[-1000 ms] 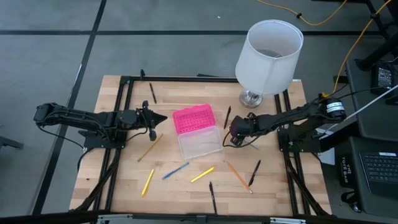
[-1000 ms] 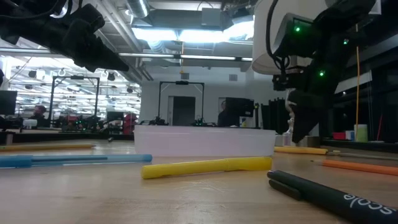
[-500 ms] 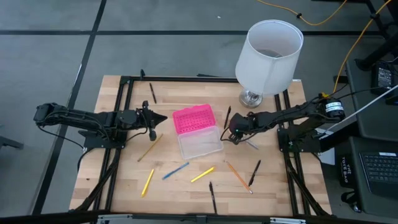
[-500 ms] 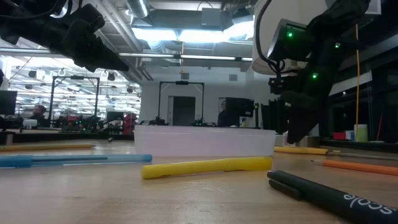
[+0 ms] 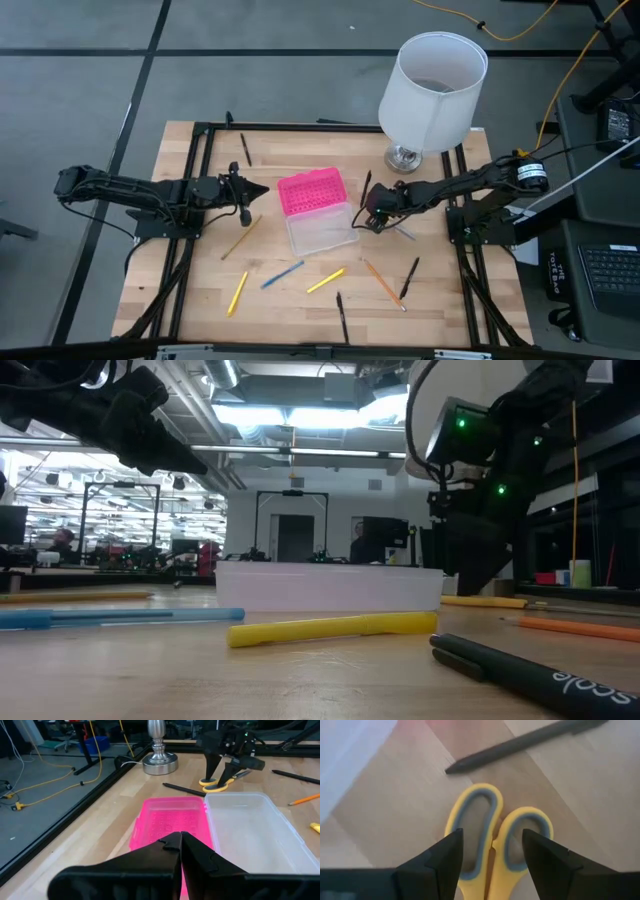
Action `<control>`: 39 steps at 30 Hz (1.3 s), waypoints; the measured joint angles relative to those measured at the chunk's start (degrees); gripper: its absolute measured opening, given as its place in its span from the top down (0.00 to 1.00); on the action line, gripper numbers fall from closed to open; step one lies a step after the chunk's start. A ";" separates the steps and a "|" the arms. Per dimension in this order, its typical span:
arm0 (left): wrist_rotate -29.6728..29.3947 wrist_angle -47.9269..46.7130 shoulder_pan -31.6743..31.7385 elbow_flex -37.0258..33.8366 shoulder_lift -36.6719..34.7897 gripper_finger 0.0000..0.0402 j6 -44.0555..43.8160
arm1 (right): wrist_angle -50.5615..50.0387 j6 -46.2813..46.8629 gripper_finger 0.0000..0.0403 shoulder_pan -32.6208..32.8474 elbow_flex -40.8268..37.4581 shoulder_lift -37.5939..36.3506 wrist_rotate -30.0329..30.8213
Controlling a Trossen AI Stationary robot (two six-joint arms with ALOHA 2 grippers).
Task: Pick & place school supplies into a supply box
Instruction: Put the yellow scissors into the pink supply box
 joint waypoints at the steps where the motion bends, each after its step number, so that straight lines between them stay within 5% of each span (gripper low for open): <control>1: 0.01 0.00 0.00 0.00 0.00 0.99 0.00 | 0.03 0.11 0.49 -0.18 0.00 0.59 0.00; 15: 0.04 0.00 0.00 0.00 0.00 0.99 0.00 | 1.84 -0.15 0.49 -1.73 0.17 3.12 -1.88; 29: 0.13 -0.02 0.00 0.00 0.00 0.99 0.00 | 2.00 0.34 0.81 -1.67 0.09 3.25 -3.54; 39: 0.17 -0.02 0.00 0.00 0.00 0.99 -0.04 | 1.82 1.68 0.81 -1.67 0.09 3.29 -3.43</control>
